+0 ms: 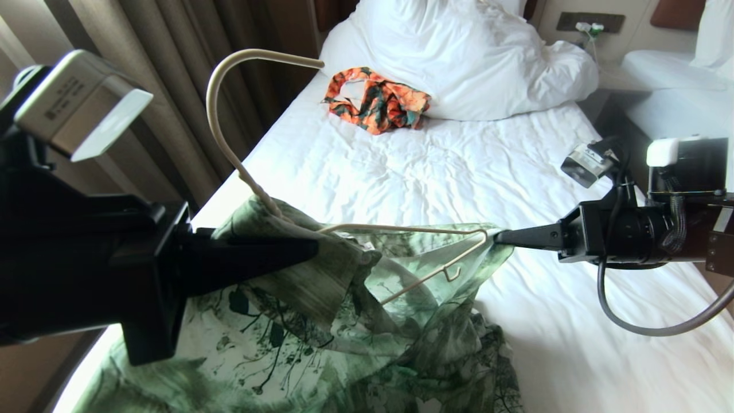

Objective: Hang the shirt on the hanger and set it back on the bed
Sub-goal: Hook the other side of the shirt onto the hanger

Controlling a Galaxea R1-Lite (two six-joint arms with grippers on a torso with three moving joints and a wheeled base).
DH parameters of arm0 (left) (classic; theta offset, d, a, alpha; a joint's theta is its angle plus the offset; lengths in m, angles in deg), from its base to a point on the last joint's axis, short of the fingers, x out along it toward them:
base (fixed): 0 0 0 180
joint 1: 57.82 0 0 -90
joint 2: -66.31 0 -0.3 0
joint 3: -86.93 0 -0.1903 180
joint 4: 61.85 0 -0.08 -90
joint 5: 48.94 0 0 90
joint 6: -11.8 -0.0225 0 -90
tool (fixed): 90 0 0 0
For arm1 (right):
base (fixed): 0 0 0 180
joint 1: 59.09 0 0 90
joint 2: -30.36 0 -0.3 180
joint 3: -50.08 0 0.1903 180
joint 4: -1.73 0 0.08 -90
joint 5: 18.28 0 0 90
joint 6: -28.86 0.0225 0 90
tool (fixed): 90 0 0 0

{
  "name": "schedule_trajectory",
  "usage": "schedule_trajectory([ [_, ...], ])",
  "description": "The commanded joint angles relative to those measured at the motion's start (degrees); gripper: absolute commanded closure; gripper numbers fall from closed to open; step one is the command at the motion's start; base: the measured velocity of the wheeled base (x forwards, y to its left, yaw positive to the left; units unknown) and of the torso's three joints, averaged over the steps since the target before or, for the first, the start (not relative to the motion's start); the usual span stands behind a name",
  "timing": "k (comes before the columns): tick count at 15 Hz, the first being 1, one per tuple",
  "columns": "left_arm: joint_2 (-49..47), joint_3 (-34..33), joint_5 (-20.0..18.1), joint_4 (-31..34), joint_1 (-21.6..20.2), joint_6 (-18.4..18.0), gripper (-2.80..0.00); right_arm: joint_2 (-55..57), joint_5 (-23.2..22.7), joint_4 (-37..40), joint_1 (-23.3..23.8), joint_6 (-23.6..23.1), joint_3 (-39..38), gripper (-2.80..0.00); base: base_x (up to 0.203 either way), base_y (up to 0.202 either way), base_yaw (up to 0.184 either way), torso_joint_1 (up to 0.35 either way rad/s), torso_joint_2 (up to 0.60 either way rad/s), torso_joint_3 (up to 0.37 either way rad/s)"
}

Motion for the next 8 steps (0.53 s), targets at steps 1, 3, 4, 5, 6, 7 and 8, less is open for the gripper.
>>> schedule_trajectory([
  [1,0.51,-0.08,0.56,-0.02,0.03,0.04,0.00,-1.21,-0.16,-0.65,0.20,0.96,-0.06,0.00,0.000,0.000,0.000,0.000,0.00,0.000],
  [3,0.51,-0.59,0.61,-0.02,0.00,0.04,0.00,-2.26,-0.06,-0.70,0.21,1.17,-0.08,0.00,0.000,0.000,0.000,0.000,0.00,0.000],
  [4,0.51,-0.64,0.61,-0.02,0.00,0.04,0.00,-2.63,-0.11,-0.70,0.17,1.19,-0.09,0.00,0.000,0.000,0.000,0.000,0.00,0.000],
  [5,0.49,-0.64,0.70,-0.02,-0.03,0.04,0.00,-3.16,-0.14,-0.59,0.14,1.27,-0.09,0.00,0.000,0.000,0.000,0.000,0.00,0.000],
  [6,0.43,-0.64,0.70,-0.02,-0.09,0.04,0.00,-3.70,-0.14,-0.47,0.14,1.29,-0.09,0.00,0.000,0.000,0.000,0.000,0.00,0.000],
  [7,0.25,-0.64,0.70,-0.02,-0.18,0.04,0.00,-4.23,-0.14,-0.39,0.14,1.43,-0.12,0.00,0.000,0.000,0.000,0.000,0.00,0.000],
  [8,0.07,-0.64,0.70,-0.02,-0.26,0.04,0.00,-5.52,-0.14,-0.53,0.14,2.82,-0.11,0.00,0.000,0.000,0.000,0.000,0.00,0.000],
])
